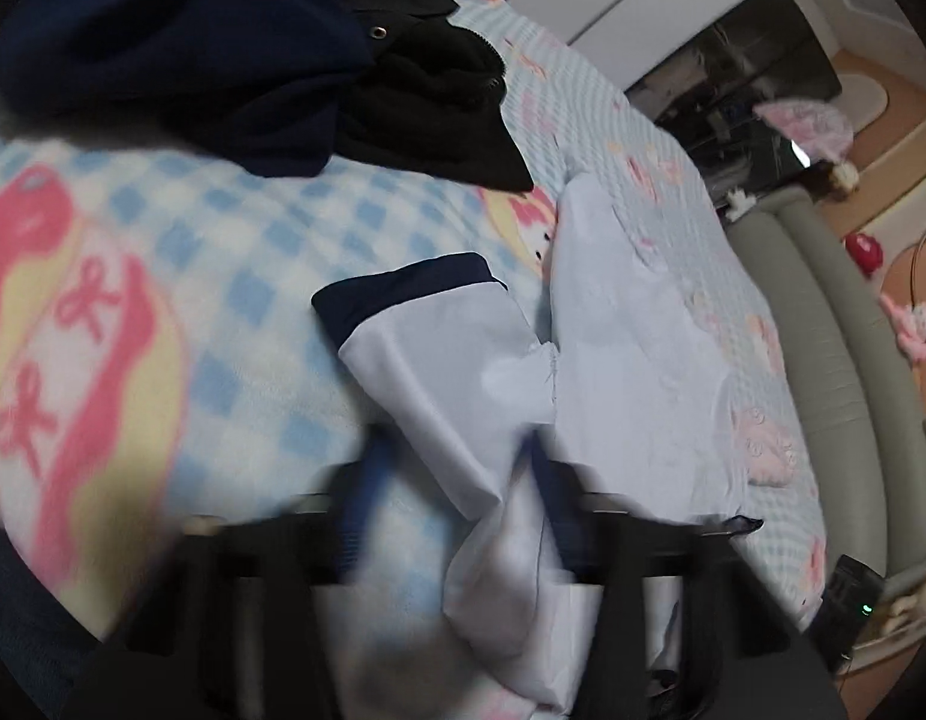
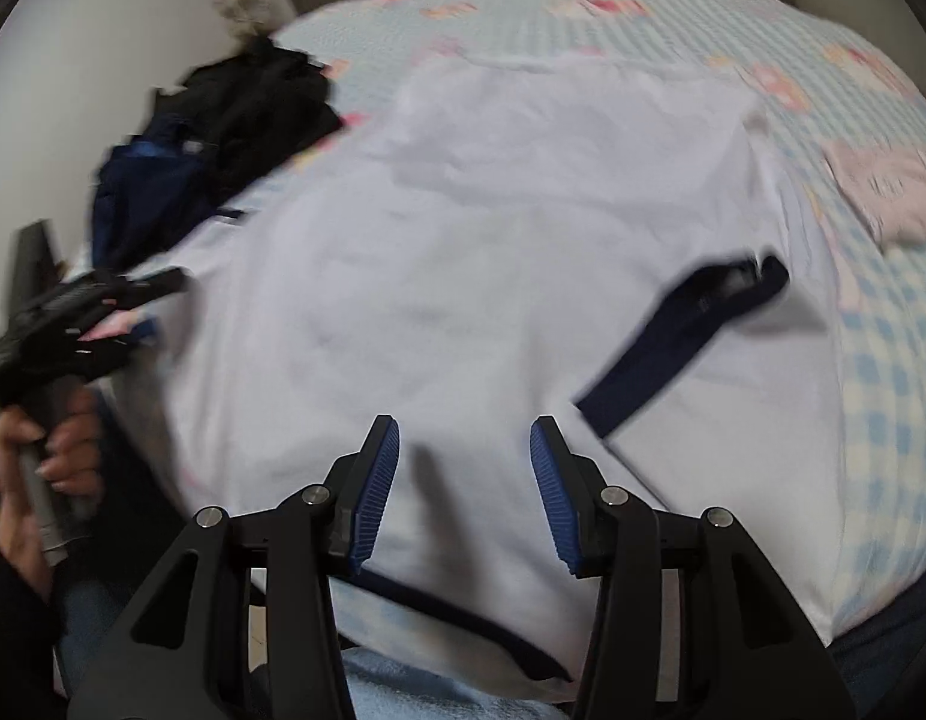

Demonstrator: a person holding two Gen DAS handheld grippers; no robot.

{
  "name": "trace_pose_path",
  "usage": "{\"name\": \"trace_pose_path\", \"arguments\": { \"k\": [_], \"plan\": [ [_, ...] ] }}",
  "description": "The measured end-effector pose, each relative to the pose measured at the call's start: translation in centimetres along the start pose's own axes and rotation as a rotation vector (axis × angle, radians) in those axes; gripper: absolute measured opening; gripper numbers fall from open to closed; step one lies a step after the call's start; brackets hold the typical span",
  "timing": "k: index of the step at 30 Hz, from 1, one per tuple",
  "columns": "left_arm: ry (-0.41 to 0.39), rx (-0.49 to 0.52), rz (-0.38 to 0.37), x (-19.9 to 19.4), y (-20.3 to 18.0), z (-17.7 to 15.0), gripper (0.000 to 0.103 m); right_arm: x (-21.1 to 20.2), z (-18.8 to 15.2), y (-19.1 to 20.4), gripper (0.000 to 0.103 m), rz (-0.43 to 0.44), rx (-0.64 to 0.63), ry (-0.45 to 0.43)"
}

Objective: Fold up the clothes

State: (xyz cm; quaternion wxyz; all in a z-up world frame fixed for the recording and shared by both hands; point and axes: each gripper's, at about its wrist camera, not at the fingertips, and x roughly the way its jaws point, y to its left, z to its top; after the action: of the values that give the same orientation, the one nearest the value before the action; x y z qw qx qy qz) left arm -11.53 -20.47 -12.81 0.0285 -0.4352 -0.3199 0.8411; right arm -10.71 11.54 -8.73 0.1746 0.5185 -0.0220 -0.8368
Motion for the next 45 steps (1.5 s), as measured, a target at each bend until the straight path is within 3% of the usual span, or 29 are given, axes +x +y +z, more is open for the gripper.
{"name": "trace_pose_path", "arguments": {
  "k": [3, 8, 10, 11, 13, 14, 16, 20, 23, 27, 32, 35, 37, 40, 43, 45],
  "plan": [
    [-0.023, 0.114, -0.009, -0.7, -3.2, 0.1, 0.005, 0.2, -0.7, -0.8, 0.047, 0.003, 0.043, 0.003],
    [-0.061, 0.325, -0.022, -1.8, -9.8, 0.1, 0.004, -1.1, -0.1, -1.0, 0.046, 0.011, 0.063, -0.022],
    [-0.049, 0.478, 0.005, -1.1, -13.6, -1.2, 0.004, -2.0, 0.1, -1.2, 0.046, 0.010, 0.069, -0.059],
    [-0.007, 0.557, 0.002, -0.1, -15.2, -2.4, 0.006, -2.3, 0.2, -1.2, 0.046, -0.001, 0.062, -0.066],
    [0.133, 0.643, -0.006, 2.9, -16.6, -5.0, 0.022, -2.6, 0.1, -1.2, 0.046, -0.012, 0.056, -0.071],
    [0.204, 0.669, -0.006, 4.3, -17.0, -6.2, 0.037, -2.4, 0.0, -1.4, 0.046, -0.008, 0.064, -0.064],
    [0.249, 0.631, 0.022, 5.5, -16.0, -7.8, 0.038, -2.2, 0.2, -1.3, 0.046, 0.008, 0.062, -0.059],
    [0.215, 0.359, -0.134, 3.4, -11.4, -7.9, 0.042, -1.8, 1.4, -0.2, 0.046, 0.049, 0.033, -0.066],
    [0.125, 0.331, -0.126, 1.4, -10.1, -7.2, 0.042, -1.6, 2.2, 0.6, 0.046, 0.080, 0.012, -0.072],
    [-0.006, 0.203, -0.144, -0.6, -7.5, -5.2, 0.042, 0.4, 4.2, 2.8, 0.048, 0.137, -0.017, -0.079],
    [0.115, 0.228, 0.090, 3.1, -6.2, -6.1, 0.034, 5.1, 4.1, 5.1, 0.050, 0.120, 0.006, -0.011],
    [0.113, 0.248, 0.177, 2.8, -6.2, -6.2, 0.030, 5.3, 4.0, 5.5, 0.034, 0.017, -0.068, -0.001],
    [0.108, 0.249, 0.155, 2.1, -6.2, -6.2, 0.029, 5.2, 4.0, 5.4, 0.033, -0.042, -0.104, 0.011],
    [0.099, 0.241, 0.075, 1.0, -6.2, -6.3, 0.028, 3.4, 3.6, 4.1, 0.035, -0.038, -0.070, -0.005],
    [0.084, 0.222, -0.013, 0.2, -6.0, -6.2, 0.029, 1.0, 3.0, 3.0, 0.038, 0.032, -0.032, -0.041],
    [0.127, 0.197, 0.033, 1.2, -5.3, -6.3, 0.029, -1.0, 2.4, 2.4, 0.040, 0.061, -0.019, -0.069]
  ]
}}
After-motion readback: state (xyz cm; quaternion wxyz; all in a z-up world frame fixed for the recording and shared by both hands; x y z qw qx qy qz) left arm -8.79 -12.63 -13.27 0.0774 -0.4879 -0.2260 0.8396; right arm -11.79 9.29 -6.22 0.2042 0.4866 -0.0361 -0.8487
